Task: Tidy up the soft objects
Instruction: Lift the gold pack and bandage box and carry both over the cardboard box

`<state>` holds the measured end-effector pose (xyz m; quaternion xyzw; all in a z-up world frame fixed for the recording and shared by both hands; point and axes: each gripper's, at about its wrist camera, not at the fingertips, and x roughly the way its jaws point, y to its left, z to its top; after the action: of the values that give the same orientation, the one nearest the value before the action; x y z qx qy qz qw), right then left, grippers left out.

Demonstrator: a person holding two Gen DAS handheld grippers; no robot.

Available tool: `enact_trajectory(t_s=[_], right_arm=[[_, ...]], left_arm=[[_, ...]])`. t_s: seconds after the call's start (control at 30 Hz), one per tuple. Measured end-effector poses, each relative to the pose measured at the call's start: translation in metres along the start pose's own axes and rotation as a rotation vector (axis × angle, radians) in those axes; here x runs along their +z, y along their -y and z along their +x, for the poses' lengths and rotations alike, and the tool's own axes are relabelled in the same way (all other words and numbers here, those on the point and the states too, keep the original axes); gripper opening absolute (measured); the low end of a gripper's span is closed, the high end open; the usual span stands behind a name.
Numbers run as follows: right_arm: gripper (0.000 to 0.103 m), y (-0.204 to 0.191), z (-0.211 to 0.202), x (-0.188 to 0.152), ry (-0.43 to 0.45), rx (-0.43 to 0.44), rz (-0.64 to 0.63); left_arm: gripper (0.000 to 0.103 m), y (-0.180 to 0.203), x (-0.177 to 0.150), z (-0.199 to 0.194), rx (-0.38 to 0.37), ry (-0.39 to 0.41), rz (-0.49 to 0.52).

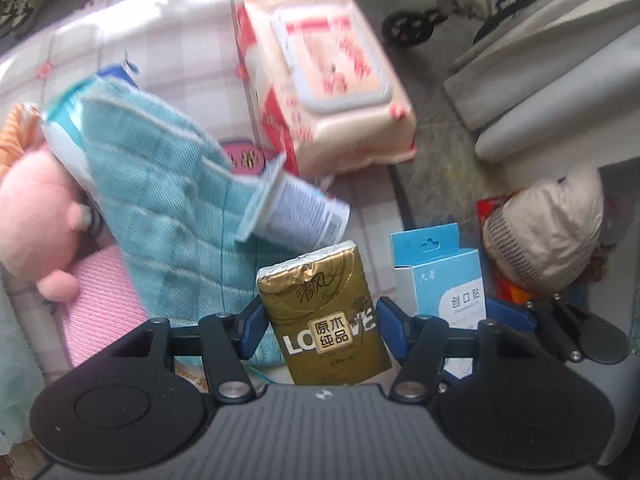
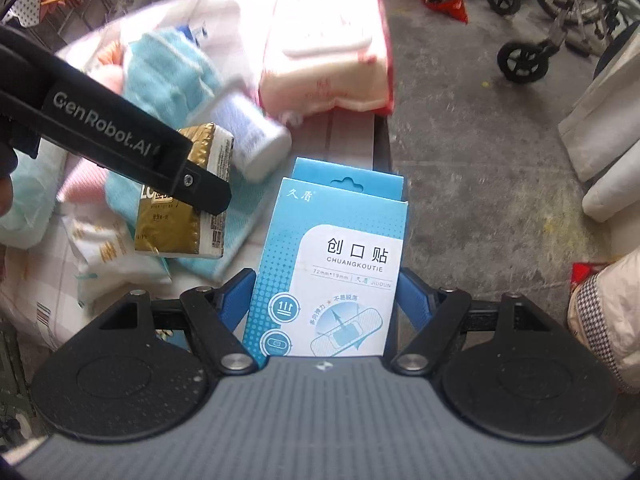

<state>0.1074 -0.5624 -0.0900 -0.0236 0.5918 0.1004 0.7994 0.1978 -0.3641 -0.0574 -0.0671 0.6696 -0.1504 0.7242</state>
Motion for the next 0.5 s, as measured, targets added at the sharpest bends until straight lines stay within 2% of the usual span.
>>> enact_trajectory(t_s=[0.23, 0.5], right_arm=[[0.075, -0.02, -0.04, 0.038, 0.095, -0.019, -0.062], [0.075, -0.093, -0.071, 0.105, 0.195, -0.056, -0.165]], left_arm=[[0.06, -0.024, 0.012, -0.053, -0.028, 0.127, -0.057], [0.06, -0.106, 0.029, -0.121, -0.059, 0.278, -0.174]])
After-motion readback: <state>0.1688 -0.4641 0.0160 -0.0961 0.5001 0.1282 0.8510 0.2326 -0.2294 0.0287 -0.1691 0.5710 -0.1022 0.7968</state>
